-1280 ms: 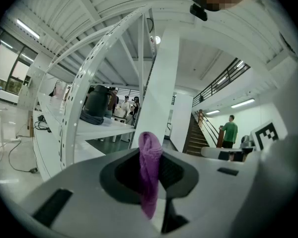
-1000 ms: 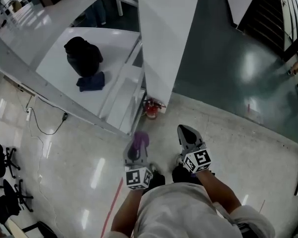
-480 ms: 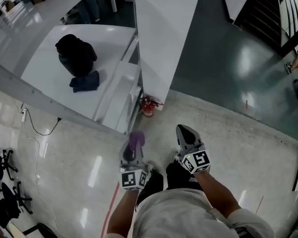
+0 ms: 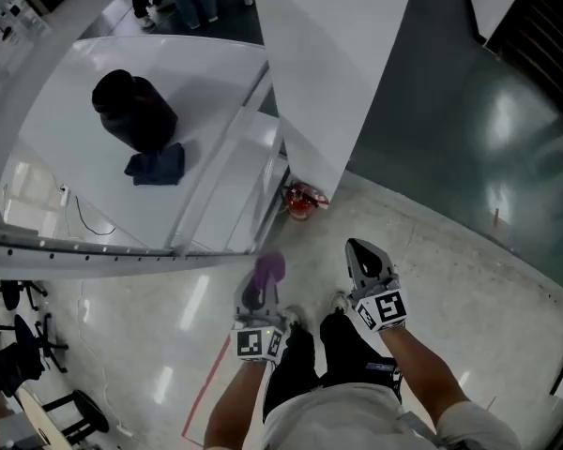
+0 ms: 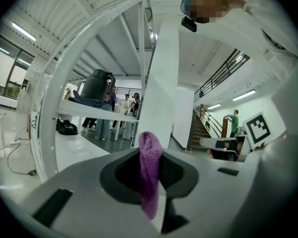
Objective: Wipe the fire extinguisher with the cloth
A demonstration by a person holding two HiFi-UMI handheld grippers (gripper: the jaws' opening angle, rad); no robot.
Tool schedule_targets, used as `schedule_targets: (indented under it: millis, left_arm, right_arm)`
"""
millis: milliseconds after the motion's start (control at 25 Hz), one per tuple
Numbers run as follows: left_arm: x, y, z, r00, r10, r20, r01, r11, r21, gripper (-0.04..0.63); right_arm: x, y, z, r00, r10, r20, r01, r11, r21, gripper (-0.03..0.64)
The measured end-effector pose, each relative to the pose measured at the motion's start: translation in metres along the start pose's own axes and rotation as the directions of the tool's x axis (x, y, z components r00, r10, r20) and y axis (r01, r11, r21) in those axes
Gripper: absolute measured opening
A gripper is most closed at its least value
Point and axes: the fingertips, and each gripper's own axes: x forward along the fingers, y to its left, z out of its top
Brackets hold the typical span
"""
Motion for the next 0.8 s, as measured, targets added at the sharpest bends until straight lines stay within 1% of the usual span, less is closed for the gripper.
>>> schedule_targets:
  millis: [80, 120, 240, 320, 520, 680, 800]
  left_arm:
    - [0.02, 0.004, -0.016, 1.0, 0.018, -0.011, -0.019, 1.0, -0.015, 0.063]
    - [0.028, 0.005, -0.026, 1.0, 0.016, -0.016, -0.016, 1.0, -0.017, 0.063]
    - [0.048, 0.006, -0.065, 0.998, -0.001, -0.055, 0.001, 1.0, -0.005, 0.063]
    - [0.061, 0.012, -0.094, 0.997, 0.001, -0.083, -0.001, 1.0, 0.003, 0.063]
    - [0.096, 0.044, -0.153, 0.992, 0.051, -0.115, -0.055, 0.998, -0.032, 0.063]
    - [0.117, 0.069, -0.201, 0.989, 0.035, -0.14, -0.04, 0.999, -0.033, 0.063]
    - [0.137, 0.083, -0.252, 0.982, 0.04, -0.186, -0.048, 0.998, -0.041, 0.063]
  right_arm:
    - [0.014, -0.012, -0.014, 1.0, 0.021, -0.001, -0.021, 1.0, 0.007, 0.012]
    - [0.018, -0.017, -0.022, 0.999, 0.032, -0.003, -0.032, 0.999, 0.012, 0.012]
    - [0.031, -0.03, -0.049, 0.997, 0.073, -0.011, -0.072, 0.997, 0.02, 0.012]
    - [0.041, -0.039, -0.071, 0.996, 0.091, -0.021, -0.09, 0.996, 0.021, 0.012]
    - [0.067, -0.061, -0.125, 0.997, 0.066, -0.036, -0.065, 0.998, 0.02, 0.012]
    - [0.088, -0.064, -0.164, 0.998, 0.05, -0.027, -0.049, 0.999, 0.021, 0.012]
    - [0.107, -0.068, -0.201, 0.999, 0.041, -0.018, -0.04, 0.999, 0.018, 0.012]
